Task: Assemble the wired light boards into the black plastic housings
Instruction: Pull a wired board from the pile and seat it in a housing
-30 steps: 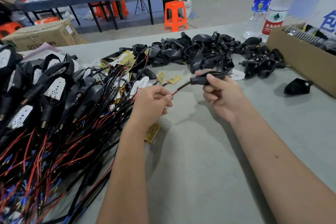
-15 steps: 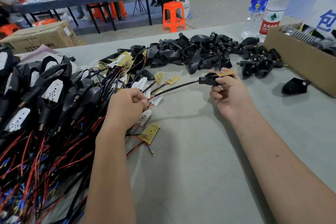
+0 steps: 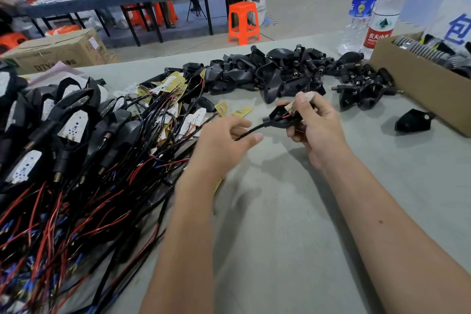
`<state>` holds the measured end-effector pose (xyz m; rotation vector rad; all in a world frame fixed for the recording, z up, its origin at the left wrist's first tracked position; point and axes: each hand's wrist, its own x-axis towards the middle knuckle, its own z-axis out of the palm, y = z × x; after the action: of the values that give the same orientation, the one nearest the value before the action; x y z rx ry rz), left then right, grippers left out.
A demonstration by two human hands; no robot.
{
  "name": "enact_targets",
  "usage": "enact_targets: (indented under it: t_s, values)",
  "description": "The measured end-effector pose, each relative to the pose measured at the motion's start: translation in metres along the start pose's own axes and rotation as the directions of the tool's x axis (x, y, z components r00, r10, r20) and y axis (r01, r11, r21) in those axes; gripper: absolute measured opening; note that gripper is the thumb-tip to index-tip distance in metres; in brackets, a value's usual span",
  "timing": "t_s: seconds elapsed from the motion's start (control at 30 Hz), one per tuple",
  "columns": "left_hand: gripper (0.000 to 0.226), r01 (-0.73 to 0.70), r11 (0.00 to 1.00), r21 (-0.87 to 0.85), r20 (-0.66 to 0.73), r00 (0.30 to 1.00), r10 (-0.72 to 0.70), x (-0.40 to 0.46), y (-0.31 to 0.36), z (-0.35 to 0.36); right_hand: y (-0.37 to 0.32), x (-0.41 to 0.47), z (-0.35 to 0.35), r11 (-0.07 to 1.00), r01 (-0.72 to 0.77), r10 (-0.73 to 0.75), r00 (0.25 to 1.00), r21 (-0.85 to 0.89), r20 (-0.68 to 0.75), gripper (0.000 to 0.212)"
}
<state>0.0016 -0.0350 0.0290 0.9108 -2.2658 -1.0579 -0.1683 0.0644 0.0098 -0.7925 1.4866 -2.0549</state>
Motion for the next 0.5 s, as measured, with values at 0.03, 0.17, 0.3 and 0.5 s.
enact_targets:
  t_s: [0.03,0.17,0.3,0.5]
  values:
    - [0.03,-0.031,0.999,-0.019,-0.002,1.0,0.031,0.001,0.0,0.011,0.001,0.001,-0.001,1.0,-0.001,0.001,1.0,-0.019,-0.006,0.032]
    - [0.011,-0.127,0.989,-0.07,-0.119,0.986,0.118,0.006,-0.003,0.029,0.006,0.007,-0.005,0.996,-0.048,0.04,0.995,-0.082,-0.089,0.041]
    - [0.009,-0.158,0.986,-0.059,-0.187,0.972,0.145,0.009,0.002,0.038,0.006,0.009,-0.009,0.994,0.006,-0.024,0.986,-0.105,-0.165,0.048]
    - [0.011,-0.203,0.979,-0.012,-0.304,0.934,0.19,0.009,0.007,0.043,0.001,0.009,-0.016,0.986,0.118,-0.142,0.965,-0.117,-0.22,0.005]
